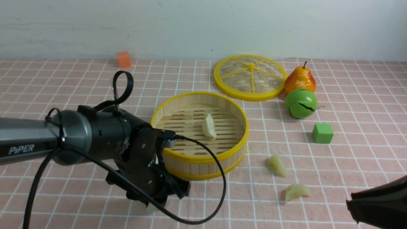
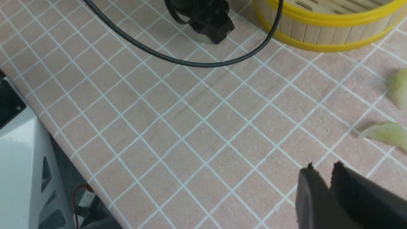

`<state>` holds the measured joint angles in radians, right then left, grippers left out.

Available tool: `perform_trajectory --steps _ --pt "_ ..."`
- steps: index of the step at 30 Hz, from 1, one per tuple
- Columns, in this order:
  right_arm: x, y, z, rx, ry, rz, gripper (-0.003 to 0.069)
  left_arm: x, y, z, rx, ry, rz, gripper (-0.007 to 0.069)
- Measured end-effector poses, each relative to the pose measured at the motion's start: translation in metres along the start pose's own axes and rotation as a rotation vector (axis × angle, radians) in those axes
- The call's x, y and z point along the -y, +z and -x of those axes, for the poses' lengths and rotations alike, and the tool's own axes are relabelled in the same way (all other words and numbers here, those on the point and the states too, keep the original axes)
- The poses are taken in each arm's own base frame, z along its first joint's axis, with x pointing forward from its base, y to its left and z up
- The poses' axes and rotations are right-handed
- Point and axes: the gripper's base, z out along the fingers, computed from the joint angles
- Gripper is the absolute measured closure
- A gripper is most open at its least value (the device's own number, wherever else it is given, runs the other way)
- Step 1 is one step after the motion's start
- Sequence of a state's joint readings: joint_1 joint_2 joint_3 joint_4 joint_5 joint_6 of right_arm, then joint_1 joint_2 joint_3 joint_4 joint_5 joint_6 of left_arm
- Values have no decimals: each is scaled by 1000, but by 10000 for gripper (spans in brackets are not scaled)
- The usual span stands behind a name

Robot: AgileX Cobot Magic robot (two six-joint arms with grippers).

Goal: Put the dumplings into the steamer on the table with the pink tablecloth.
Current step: 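Reach for and grasp a dumpling on the table with the left gripper, then place the dumpling into the bamboo steamer basket with the left gripper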

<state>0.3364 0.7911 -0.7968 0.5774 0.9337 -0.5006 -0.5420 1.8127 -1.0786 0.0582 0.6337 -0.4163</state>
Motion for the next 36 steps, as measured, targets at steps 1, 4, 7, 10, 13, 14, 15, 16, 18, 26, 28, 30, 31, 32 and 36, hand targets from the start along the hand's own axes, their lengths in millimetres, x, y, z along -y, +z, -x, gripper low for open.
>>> perform_trajectory --steps 1,4,7,10,13,14,15,16,18,26,28,30,31,32,36 --pt "0 0 0 0 0 0 564 1 -7 2 3 2 -1 400" --pt "1 1 0 -4 2 0 564 5 -45 18 76 29 -26 397" --pt "3 4 2 -3 8 -5 564 11 -85 37 187 55 -62 397" --pt "6 9 4 -4 17 -13 564 19 -123 62 312 89 -99 397" --pt "8 13 4 -20 25 -11 564 26 -134 82 350 102 -107 397" --pt "9 14 4 -27 27 -9 564 28 -132 87 346 103 -105 397" --pt "9 15 4 -34 29 -6 564 30 -128 92 338 105 -102 397" --pt "9 16 4 -40 30 -4 564 33 -121 98 325 107 -96 397" --pt "8 16 2 -55 31 4 564 37 -104 108 301 114 -78 397" --pt "6 15 -2 -111 68 33 557 44 -26 135 206 104 -4 397" --pt "6 15 -3 -112 76 33 554 43 -18 137 194 96 0 397" --pt "6 15 -3 -116 75 28 550 35 -6 141 169 46 -5 397" --pt "6 15 -3 -116 75 28 549 34 -6 142 168 42 -6 397" --pt "6 15 -3 -115 75 26 547 25 -1 144 153 3 -15 397" --pt "7 16 -2 -100 74 15 539 13 9 147 126 -54 -38 387"
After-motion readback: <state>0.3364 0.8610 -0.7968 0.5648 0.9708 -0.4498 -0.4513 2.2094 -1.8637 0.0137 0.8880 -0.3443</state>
